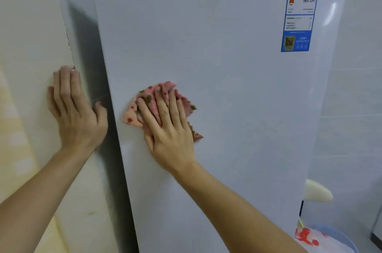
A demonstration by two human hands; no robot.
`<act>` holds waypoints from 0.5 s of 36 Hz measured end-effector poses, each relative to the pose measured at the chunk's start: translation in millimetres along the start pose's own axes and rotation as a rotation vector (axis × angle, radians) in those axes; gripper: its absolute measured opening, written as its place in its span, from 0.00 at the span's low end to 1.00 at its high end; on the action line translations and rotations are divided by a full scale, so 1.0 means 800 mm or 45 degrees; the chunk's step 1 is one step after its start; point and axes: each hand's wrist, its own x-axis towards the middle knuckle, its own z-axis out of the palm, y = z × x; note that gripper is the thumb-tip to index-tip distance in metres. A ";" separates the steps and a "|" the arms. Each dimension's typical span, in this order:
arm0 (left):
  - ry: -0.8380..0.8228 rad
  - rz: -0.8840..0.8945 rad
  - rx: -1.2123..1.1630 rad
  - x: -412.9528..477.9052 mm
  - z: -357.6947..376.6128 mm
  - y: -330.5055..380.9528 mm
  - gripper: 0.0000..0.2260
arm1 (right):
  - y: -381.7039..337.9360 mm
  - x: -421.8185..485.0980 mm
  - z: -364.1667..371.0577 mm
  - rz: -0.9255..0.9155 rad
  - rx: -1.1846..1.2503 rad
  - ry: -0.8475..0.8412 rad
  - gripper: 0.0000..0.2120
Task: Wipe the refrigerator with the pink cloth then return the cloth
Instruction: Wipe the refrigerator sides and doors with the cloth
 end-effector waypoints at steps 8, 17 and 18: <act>0.052 0.022 -0.038 -0.018 0.002 0.002 0.35 | 0.123 -0.040 -0.054 0.081 -0.135 0.154 0.24; 0.074 0.021 -0.057 -0.038 0.003 0.001 0.34 | 0.227 -0.085 -0.111 0.971 0.002 0.434 0.29; 0.081 0.021 -0.054 -0.042 0.004 0.002 0.34 | 0.213 -0.077 -0.102 1.009 0.024 0.463 0.30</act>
